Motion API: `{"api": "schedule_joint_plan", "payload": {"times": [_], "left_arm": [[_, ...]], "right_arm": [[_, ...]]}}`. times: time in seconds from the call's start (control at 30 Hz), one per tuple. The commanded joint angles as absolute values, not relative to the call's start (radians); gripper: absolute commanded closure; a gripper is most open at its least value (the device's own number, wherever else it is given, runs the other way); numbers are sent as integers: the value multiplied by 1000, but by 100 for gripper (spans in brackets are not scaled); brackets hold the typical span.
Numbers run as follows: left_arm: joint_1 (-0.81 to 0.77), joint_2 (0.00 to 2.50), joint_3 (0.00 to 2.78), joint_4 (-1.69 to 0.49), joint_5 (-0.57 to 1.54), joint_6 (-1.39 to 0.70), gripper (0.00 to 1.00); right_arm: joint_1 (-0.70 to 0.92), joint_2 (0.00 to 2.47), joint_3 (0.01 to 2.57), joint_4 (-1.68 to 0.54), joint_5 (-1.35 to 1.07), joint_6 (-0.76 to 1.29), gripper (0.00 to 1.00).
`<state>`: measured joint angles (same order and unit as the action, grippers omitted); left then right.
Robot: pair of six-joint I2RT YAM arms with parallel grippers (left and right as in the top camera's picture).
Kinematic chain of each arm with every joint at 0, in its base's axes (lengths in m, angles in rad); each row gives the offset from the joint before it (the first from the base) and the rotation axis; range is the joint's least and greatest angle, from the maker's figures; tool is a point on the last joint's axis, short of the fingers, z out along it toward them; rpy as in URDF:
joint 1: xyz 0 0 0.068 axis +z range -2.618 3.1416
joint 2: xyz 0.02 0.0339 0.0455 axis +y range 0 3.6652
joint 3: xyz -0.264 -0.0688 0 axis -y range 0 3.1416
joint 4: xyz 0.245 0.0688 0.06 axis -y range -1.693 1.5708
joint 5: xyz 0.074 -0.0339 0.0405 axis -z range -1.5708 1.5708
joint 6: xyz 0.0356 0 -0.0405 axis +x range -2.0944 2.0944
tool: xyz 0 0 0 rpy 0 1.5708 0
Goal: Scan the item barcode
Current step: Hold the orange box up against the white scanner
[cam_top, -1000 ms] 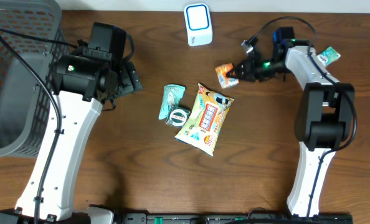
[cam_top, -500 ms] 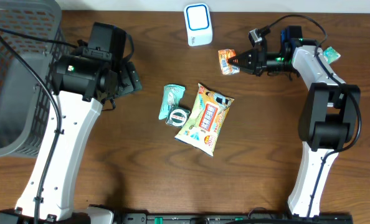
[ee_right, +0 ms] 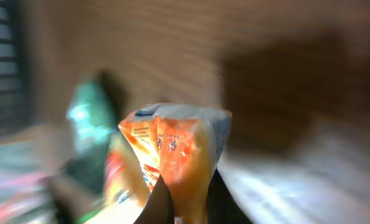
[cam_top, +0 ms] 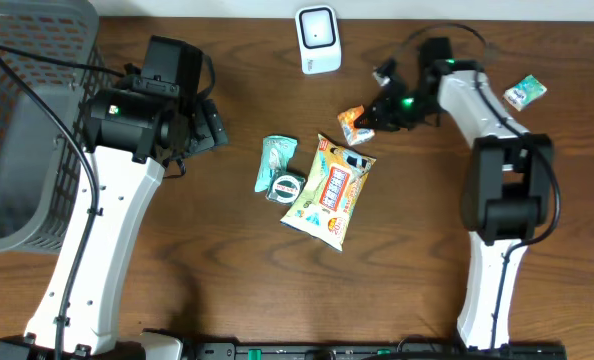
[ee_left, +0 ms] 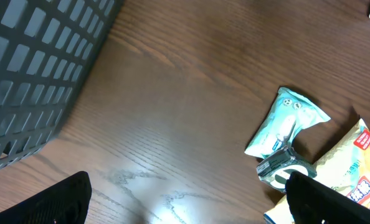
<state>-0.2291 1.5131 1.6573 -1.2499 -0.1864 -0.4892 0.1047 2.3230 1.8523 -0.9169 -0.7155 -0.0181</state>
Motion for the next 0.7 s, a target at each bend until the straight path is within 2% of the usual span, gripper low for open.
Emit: {"api": "schedule_joint_plan", "payload": {"times": [0.0,0.2,0.4,0.67], "left_arm": [[-226,1516,1666,-1253,-199,-479,2],[-226,1516,1666,-1253,-199,-479,2],[-226,1516,1666,-1253,-199,-479,2],[-226,1516,1666,-1253,-199,-479,2]], "right_arm": [[152,2287,1993,-883,-374,6,99],[236,2287,2131,-668,-99,-68,99],[359,2341,2130,-352,125,-437,99],[434,2455,2130,-120,282,-678,99]]}}
